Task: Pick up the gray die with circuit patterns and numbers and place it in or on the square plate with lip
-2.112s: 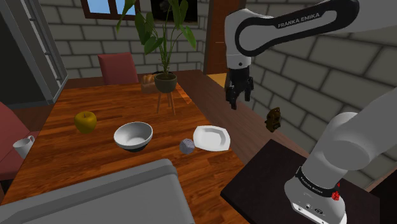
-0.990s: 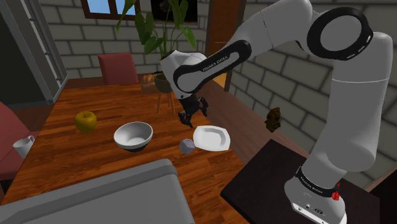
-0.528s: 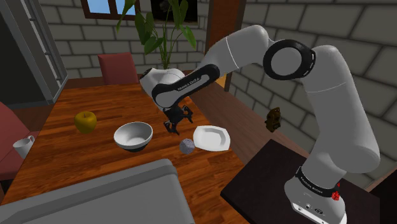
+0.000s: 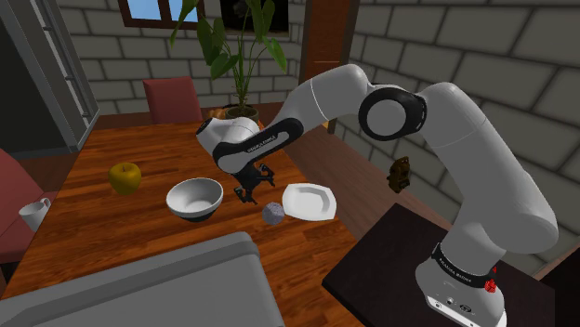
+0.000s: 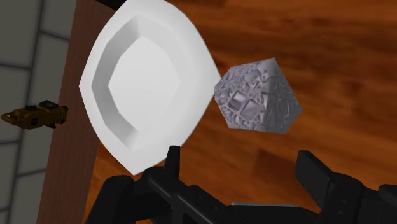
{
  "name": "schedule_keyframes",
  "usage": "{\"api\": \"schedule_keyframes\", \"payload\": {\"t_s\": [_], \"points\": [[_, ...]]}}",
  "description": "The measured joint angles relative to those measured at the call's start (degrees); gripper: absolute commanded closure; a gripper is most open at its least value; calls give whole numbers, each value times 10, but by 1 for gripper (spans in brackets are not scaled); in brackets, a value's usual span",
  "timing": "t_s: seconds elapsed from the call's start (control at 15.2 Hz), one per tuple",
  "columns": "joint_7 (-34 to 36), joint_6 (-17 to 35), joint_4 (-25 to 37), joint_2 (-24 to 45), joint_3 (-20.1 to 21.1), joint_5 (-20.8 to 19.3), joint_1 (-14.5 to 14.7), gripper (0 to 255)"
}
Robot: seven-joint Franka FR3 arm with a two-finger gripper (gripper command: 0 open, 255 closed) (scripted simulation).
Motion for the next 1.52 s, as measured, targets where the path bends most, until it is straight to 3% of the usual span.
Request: {"api": "schedule_keyframes", "payload": {"t_s": [0.66,0.73,1.32,1.39,1.45,1.52], "points": [[4,26,-26,0,-2,-4,-7,0],[4,26,-26,0,-2,-4,-7,255],[4,26,-26,0,-2,-4,-7,255],[4,26,-26,0,-2,-4,-7,0],[4,26,-26,0,-2,-4,-7,0],[-9,66,-100,-47,18,8,-41,0]]}}
